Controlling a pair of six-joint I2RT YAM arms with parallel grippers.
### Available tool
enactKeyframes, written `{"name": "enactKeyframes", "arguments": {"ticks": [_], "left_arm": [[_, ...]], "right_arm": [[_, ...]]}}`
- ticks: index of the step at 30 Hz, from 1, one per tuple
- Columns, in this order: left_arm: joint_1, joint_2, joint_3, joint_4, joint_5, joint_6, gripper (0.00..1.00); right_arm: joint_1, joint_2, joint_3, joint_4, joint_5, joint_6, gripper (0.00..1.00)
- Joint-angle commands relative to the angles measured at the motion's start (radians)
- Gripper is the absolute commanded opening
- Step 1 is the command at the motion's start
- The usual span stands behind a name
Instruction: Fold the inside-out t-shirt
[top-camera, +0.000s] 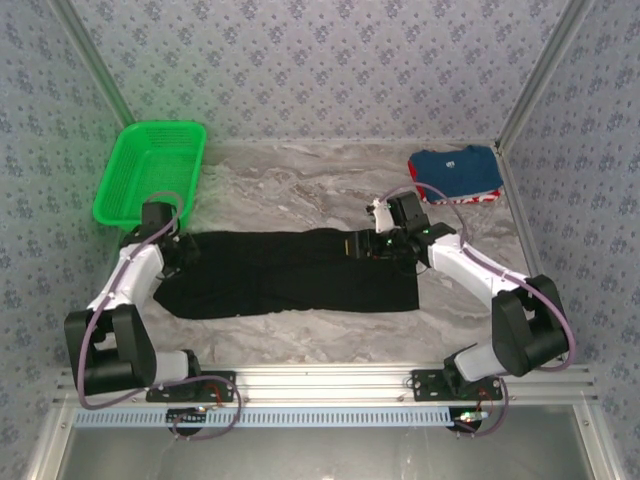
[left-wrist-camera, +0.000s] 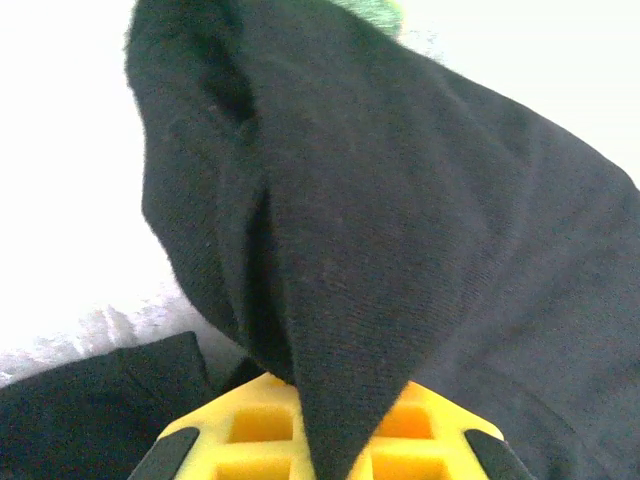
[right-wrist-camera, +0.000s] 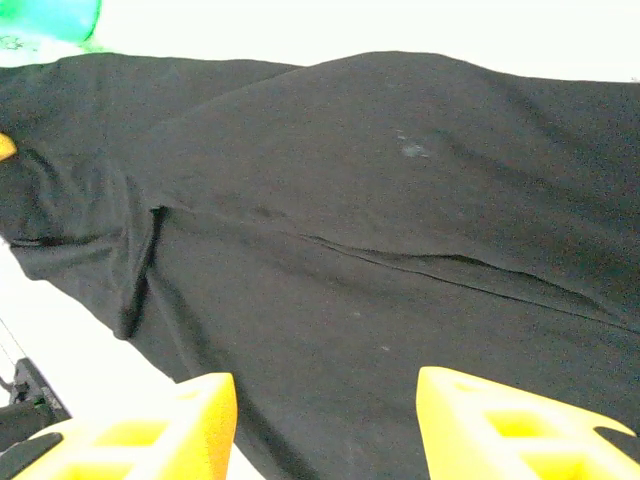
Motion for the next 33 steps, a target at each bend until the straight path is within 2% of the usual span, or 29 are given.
{"name": "enactKeyframes", "arguments": {"ticks": [1, 6, 9, 13, 17, 21, 25, 29, 33], "left_arm": [[-0.113, -0.026, 0.069, -0.100, -0.010, -0.048, 0.00], [-0.328, -0.052, 0.162, -0.149, 0.037, -0.220, 0.00], [-0.486, -0.042, 0.201, -0.084, 0.051, -0.385, 0.00], [-0.671, 0.063, 0.311, 0.005, 0.046, -0.553, 0.00], [-0.812, 0.252, 0.485, 0.053, 0.078, -0.630, 0.00], [-0.885, 0.410, 0.636, 0.063, 0.091, -0.645, 0.00], [-0.902, 0.544, 0.726, 0.076, 0.179, -0.646, 0.00], [-0.910, 0.600, 0.784, 0.072, 0.219, -0.644, 0.00], [-0.915, 0.604, 0.815, 0.039, 0.214, -0.612, 0.00]], "right_arm": [[-0.018, -0.020, 0.023, -0.070, 0.031, -0.035, 0.53], [-0.043, -0.057, 0.026, -0.108, 0.071, -0.052, 0.53], [-0.069, -0.092, 0.029, -0.139, 0.116, -0.058, 0.53], [-0.111, -0.147, 0.032, -0.177, 0.148, -0.063, 0.53], [-0.147, -0.203, 0.035, -0.223, 0.187, -0.067, 0.53], [-0.182, -0.261, 0.032, -0.287, 0.234, -0.061, 0.53], [-0.214, -0.296, 0.021, -0.351, 0.245, -0.059, 0.54], [-0.230, -0.297, 0.005, -0.380, 0.247, -0.055, 0.54], [-0.242, -0.208, -0.027, -0.381, 0.266, -0.038, 0.53]]}}
